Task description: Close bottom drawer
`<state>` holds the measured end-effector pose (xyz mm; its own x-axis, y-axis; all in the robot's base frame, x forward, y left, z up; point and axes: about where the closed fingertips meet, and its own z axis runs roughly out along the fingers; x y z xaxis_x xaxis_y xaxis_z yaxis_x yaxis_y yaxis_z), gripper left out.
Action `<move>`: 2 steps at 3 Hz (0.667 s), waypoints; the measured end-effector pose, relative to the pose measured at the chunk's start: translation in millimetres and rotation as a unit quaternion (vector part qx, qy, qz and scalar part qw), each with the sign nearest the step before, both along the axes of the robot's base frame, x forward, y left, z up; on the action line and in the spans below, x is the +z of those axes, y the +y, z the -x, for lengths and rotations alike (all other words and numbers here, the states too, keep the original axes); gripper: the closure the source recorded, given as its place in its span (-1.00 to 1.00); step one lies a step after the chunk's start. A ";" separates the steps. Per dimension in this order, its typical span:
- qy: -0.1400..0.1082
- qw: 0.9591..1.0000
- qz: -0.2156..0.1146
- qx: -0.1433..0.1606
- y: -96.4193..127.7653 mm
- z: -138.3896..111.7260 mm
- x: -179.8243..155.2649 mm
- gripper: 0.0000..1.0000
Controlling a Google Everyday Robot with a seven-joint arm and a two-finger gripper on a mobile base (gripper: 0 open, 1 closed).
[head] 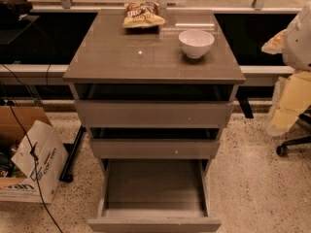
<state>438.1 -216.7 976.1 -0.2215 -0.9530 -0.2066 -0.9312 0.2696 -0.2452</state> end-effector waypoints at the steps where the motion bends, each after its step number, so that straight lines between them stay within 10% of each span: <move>1: 0.000 1.000 0.000 0.001 1.1 0.6 -1.6 -0.96; 2: -0.001 1.000 -0.003 0.009 11.4 6.1 -16.2 -0.51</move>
Offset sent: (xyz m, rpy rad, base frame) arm -0.0131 0.0231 -0.0400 0.0128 0.0150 0.0375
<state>432.0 -205.3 959.9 -0.2048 -0.9555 -0.2125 -0.9352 0.2550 -0.2456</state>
